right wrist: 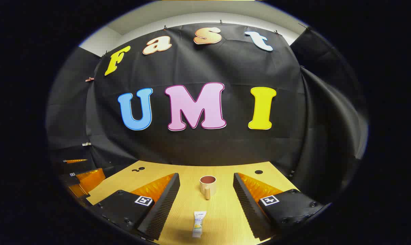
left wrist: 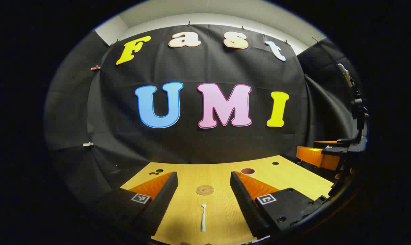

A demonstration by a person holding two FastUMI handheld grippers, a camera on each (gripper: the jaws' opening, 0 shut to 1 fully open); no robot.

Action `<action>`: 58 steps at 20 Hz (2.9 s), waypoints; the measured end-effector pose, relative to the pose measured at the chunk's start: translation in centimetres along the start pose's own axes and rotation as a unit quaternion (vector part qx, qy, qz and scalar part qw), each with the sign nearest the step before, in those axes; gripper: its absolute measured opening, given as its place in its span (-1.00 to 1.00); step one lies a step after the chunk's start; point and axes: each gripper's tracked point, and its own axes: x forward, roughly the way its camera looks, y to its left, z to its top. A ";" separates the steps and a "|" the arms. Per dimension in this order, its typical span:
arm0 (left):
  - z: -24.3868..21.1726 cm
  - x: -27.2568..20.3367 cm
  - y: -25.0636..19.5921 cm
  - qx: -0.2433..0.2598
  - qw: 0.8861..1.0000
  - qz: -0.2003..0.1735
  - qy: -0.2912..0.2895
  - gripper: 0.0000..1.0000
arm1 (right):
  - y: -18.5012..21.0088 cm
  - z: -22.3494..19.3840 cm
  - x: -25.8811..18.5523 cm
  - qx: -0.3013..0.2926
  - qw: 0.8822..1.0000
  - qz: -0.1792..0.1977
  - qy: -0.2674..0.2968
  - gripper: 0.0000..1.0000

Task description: Put the toothbrush and toothpaste on the desktop into the cup, then pick up the cup and place it on the coaster on the desktop.

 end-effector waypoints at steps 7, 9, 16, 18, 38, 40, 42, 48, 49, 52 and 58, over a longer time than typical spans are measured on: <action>-0.3 0.2 0.5 -0.007 1.000 0.006 0.006 0.95 | 0.1 -0.2 0.2 0.001 1.000 0.004 0.003 0.94; -0.4 0.3 0.6 -0.008 1.000 0.008 0.008 0.95 | 0.1 -0.4 0.3 0.000 1.000 0.002 0.006 0.94; -0.9 0.3 0.8 -0.012 1.000 0.013 0.013 0.95 | 0.4 -1.0 0.4 -0.004 1.000 0.007 0.016 0.94; -1.0 0.4 0.8 -0.012 1.000 0.013 0.014 0.95 | 0.5 -1.3 0.5 -0.003 1.000 0.009 0.020 0.94; -4.0 1.8 3.4 -0.033 0.993 0.095 0.056 0.96 | 3.5 -10.6 6.2 0.011 0.980 0.081 0.181 0.94; -4.8 2.2 3.7 -0.046 0.991 0.110 0.067 0.95 | 3.7 -12.7 6.6 0.003 0.972 0.088 0.218 0.86; -5.5 2.3 4.3 -0.056 0.987 0.127 0.078 0.96 | 3.7 -14.5 6.9 0.004 0.964 0.093 0.251 0.95; -7.3 2.0 5.4 -0.047 0.979 0.170 0.107 0.96 | 3.6 -21.0 7.9 -0.009 0.932 0.100 0.348 0.98; -7.6 1.8 5.5 -0.048 0.977 0.174 0.113 0.96 | 3.6 -22.2 7.7 -0.010 0.925 0.099 0.366 0.97; -8.7 1.3 5.7 -0.048 0.972 0.191 0.131 0.96 | 3.3 -25.3 7.5 -0.020 0.908 0.099 0.406 0.98; -9.5 1.3 5.6 -0.040 0.966 0.207 0.147 0.96 | 3.7 -28.8 7.7 -0.046 0.889 0.106 0.443 0.98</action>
